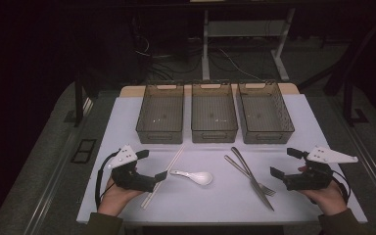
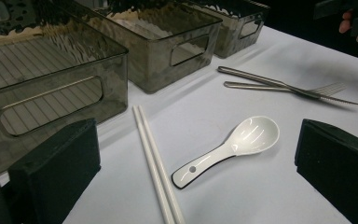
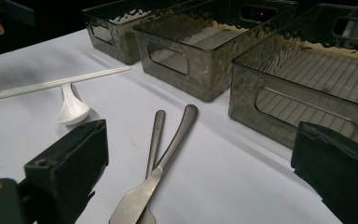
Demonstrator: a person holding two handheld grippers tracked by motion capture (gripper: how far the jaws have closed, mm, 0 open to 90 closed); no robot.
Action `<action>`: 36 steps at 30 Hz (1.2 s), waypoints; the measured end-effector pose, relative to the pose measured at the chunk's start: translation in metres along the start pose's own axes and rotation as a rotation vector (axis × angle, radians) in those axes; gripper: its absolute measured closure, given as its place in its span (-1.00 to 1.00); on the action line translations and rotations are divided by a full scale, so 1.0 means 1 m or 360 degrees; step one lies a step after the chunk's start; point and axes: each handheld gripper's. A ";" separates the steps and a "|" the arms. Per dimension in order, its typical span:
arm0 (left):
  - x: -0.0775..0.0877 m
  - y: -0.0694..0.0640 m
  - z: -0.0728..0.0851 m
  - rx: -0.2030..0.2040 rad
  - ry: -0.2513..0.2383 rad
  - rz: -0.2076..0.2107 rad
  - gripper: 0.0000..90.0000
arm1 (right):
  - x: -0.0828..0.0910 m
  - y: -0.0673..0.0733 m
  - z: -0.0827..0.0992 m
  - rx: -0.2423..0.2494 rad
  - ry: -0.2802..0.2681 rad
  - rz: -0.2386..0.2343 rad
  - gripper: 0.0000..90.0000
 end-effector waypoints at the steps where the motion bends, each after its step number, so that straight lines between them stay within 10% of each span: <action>1: 0.000 0.000 0.000 0.0000 0.0001 0.0000 -1.00 | 0.000 0.000 0.000 0.0001 0.0001 0.0000 -0.92; 36: -0.018 0.003 -0.013 0.0010 0.0021 0.0003 -1.00 | 0.000 -0.003 0.003 -0.0014 0.0010 0.0014 -0.92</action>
Point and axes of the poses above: each handheld gripper's, and its own axes: x roughly backward along the jaws, z roughly out of its underside, y roughly to its left, and after that the axes turned 14 degrees about -z, right-handed
